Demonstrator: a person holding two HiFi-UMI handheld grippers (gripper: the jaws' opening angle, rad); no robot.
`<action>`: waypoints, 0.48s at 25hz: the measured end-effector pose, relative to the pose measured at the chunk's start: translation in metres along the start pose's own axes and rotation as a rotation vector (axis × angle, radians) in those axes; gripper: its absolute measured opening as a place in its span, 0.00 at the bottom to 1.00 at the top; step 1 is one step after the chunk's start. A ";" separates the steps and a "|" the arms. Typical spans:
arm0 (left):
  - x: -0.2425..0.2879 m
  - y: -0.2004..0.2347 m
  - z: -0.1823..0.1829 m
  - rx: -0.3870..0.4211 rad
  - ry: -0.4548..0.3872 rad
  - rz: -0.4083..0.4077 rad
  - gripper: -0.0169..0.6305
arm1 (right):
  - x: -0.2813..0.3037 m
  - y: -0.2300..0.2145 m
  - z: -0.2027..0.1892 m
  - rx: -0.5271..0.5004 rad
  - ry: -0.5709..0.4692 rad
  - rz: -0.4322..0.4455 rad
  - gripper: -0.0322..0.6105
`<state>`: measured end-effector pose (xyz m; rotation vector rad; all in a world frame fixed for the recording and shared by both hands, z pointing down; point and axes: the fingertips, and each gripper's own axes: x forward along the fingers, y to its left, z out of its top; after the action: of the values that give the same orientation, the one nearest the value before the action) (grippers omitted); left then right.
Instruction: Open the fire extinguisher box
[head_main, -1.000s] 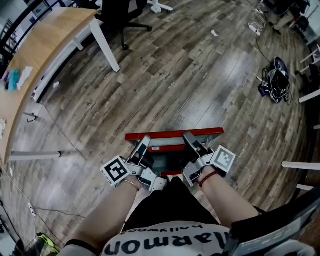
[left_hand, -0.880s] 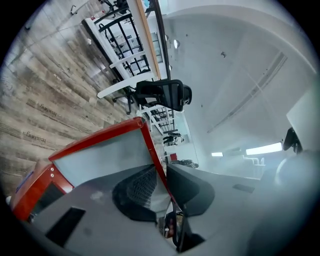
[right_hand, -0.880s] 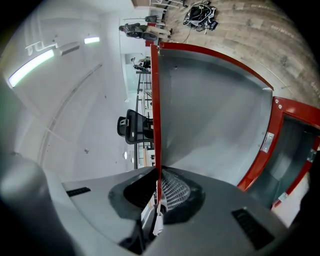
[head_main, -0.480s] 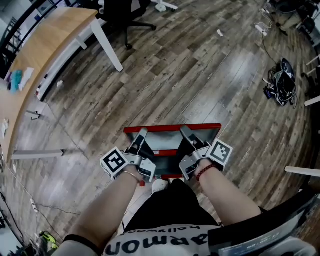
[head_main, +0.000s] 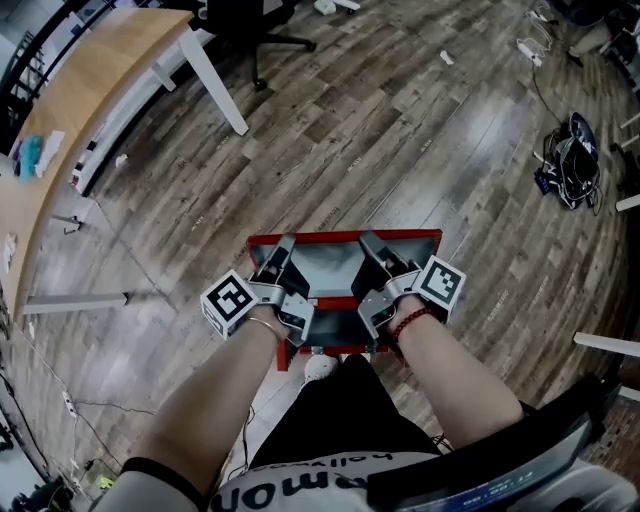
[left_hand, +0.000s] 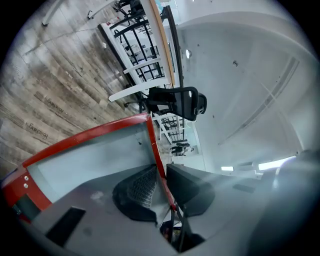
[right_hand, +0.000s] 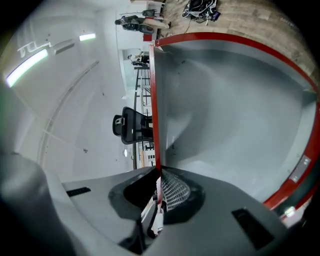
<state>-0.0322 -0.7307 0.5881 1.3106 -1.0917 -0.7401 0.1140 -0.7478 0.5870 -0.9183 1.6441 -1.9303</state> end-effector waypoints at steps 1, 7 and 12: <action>0.002 0.004 0.002 0.004 -0.002 0.019 0.09 | 0.003 -0.002 0.002 0.006 -0.003 -0.001 0.10; 0.015 0.012 0.009 0.028 0.011 0.035 0.09 | 0.016 -0.006 0.007 0.016 0.021 0.011 0.10; 0.019 0.017 0.013 0.027 -0.009 0.021 0.09 | 0.024 -0.012 0.012 -0.004 0.058 0.004 0.10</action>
<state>-0.0400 -0.7499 0.6077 1.3177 -1.1239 -0.7188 0.1079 -0.7705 0.6043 -0.8674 1.6810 -1.9693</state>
